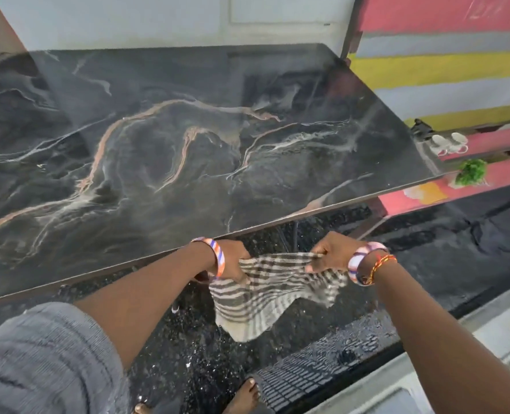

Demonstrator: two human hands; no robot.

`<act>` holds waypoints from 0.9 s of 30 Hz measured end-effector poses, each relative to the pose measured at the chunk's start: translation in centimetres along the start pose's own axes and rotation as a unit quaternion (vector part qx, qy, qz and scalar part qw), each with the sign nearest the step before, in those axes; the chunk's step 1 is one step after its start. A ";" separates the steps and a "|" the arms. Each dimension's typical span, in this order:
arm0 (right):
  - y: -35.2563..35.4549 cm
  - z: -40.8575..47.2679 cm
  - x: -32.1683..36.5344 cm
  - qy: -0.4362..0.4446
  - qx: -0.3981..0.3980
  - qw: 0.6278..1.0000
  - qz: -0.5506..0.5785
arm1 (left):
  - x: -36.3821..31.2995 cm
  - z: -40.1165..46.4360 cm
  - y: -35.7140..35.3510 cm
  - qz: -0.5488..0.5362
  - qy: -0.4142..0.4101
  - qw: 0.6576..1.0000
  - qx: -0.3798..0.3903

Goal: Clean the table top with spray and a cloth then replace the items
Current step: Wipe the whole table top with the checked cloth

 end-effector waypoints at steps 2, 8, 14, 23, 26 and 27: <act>3.6 -1.9 0.3 0.011 -0.019 0.999 -0.029 | -1.8 -0.9 2.0 -0.035 -0.018 0.999 0.034; 17.0 -7.7 5.3 0.092 -0.187 0.975 -0.071 | -3.7 -6.8 12.8 -0.127 -0.119 0.973 -0.151; 25.5 -7.0 8.4 0.213 -0.328 0.910 0.140 | -4.8 -12.0 23.0 -0.019 -0.082 0.924 -0.373; 25.8 4.1 1.6 -0.056 -0.339 0.938 0.054 | -1.1 -0.7 22.8 -0.078 -0.108 0.989 -0.066; 21.6 8.3 3.4 -0.074 -0.346 0.934 0.048 | 2.6 0.6 25.7 -0.002 -0.041 0.987 -0.155; 20.0 9.5 4.6 -0.090 -0.334 0.938 0.037 | 3.5 0.9 26.8 0.004 -0.026 0.982 -0.189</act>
Point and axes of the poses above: each hand's wrist, its own z-axis towards the middle knuckle, its own y-axis out of the back of the hand, x = y × z, the point moved 4 cm from there along z, towards the middle knuckle, and after that the axes turned 14 degrees about x, right-handed, at the moved point
